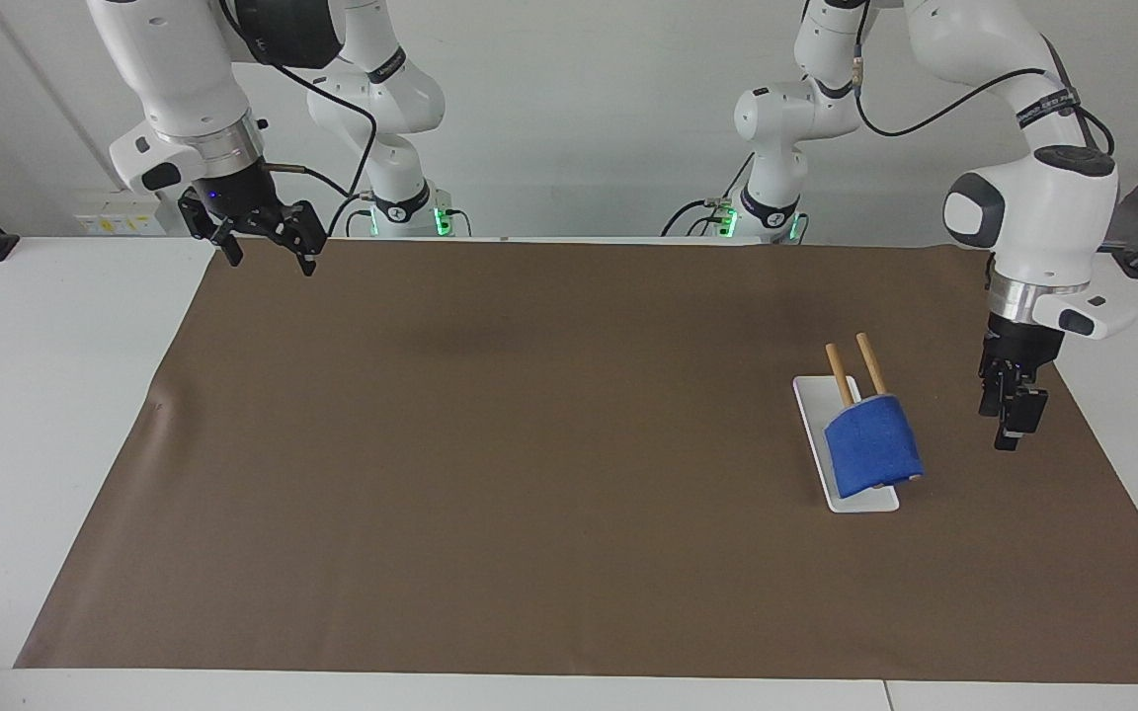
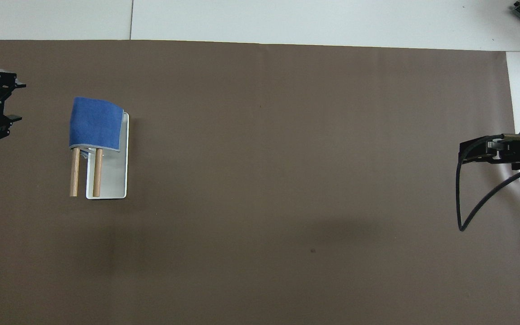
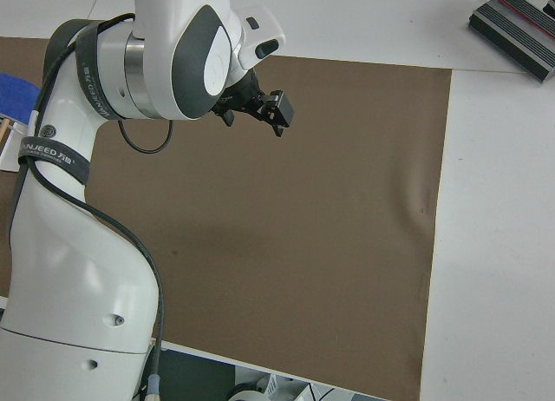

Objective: Right arm passes towel to left arm to hang

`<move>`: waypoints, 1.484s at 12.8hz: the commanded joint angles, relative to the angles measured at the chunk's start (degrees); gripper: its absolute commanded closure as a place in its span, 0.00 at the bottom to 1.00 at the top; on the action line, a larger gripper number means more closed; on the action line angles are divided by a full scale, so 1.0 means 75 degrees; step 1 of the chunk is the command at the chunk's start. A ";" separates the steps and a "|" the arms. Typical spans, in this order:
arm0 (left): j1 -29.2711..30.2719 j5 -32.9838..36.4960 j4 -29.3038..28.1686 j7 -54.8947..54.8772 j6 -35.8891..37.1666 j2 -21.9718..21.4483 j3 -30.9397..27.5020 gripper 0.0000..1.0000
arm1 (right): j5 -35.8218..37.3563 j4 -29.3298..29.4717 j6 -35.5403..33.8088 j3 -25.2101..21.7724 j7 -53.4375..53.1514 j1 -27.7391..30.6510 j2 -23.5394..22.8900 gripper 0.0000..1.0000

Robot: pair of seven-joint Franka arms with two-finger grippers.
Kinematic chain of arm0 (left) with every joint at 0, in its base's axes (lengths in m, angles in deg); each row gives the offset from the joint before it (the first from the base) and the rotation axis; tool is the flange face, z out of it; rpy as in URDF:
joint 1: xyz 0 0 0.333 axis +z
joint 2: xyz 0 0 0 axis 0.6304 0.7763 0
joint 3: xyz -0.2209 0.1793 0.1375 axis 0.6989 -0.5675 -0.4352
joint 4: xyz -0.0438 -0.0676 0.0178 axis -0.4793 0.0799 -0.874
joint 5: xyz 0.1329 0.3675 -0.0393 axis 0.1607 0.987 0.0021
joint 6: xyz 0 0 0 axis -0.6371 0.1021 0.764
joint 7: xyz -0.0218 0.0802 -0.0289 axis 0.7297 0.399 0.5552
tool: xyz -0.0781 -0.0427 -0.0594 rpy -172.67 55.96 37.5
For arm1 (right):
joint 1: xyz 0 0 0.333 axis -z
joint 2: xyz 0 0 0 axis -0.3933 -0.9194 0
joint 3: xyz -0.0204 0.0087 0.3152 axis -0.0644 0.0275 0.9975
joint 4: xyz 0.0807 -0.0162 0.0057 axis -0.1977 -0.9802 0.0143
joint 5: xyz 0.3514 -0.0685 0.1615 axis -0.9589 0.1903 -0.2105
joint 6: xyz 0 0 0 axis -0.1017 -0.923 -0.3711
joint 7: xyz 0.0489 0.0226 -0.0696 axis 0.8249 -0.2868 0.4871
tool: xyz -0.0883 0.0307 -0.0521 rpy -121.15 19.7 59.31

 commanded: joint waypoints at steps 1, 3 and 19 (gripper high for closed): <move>0.0006 0.0069 0.1180 -0.0084 0.1167 0.0418 -0.0011 0.21 | 0.0068 -0.0083 -0.0099 0.0021 0.0065 0.0010 0.0119 0.00; -0.0006 0.0116 0.1697 -0.0305 0.1872 0.0431 -0.0011 0.22 | 0.0068 -0.0095 -0.0087 0.0021 0.0077 0.0021 0.0119 0.00; -0.0029 0.0058 0.3070 -0.5516 0.6737 -0.0682 0.0891 0.23 | -0.0377 0.0433 -0.0228 0.0021 0.0218 0.0021 -0.0244 0.00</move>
